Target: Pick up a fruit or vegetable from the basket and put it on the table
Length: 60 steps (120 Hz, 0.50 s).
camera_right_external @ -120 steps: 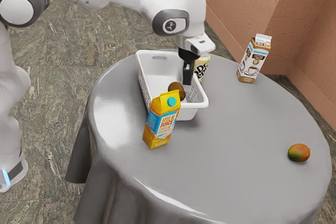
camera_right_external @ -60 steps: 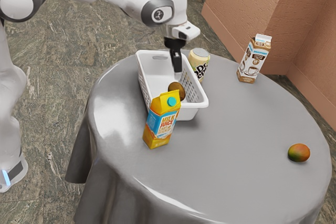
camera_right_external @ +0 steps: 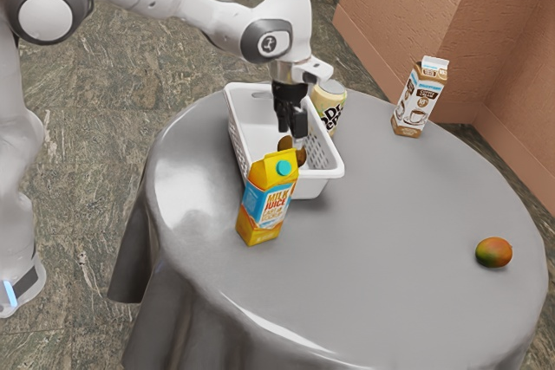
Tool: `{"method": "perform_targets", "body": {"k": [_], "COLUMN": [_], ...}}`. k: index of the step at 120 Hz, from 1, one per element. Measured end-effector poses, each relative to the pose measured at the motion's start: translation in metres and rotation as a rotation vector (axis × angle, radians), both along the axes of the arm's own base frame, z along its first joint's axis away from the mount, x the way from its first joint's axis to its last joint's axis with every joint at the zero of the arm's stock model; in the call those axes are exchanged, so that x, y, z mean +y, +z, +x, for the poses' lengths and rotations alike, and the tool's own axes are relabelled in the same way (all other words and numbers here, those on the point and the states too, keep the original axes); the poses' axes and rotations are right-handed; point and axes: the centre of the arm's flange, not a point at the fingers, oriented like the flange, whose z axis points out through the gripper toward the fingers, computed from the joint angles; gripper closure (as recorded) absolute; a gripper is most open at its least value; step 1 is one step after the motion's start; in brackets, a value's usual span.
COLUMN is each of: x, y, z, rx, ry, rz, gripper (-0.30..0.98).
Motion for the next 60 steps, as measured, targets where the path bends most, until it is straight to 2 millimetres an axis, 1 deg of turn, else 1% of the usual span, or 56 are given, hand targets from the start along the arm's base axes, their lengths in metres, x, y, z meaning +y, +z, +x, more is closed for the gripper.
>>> {"method": "perform_targets", "body": {"k": [20, 35, 44, 54, 60], "x": [-0.005, -0.005, 0.001, 0.015, 0.023], "y": [-0.005, -0.013, -0.016, -0.021, -0.020], "z": [0.003, 0.007, 0.008, 0.008, 0.010], "rx": [0.011, 0.027, 0.033, 0.041, 0.034], "ry": [0.041, 0.071, 0.097, 0.137, 0.158], "rz": [0.004, 0.010, 0.013, 0.018, 0.023], "gripper": [0.00, 0.01, 0.01, 0.01, 0.01]}}
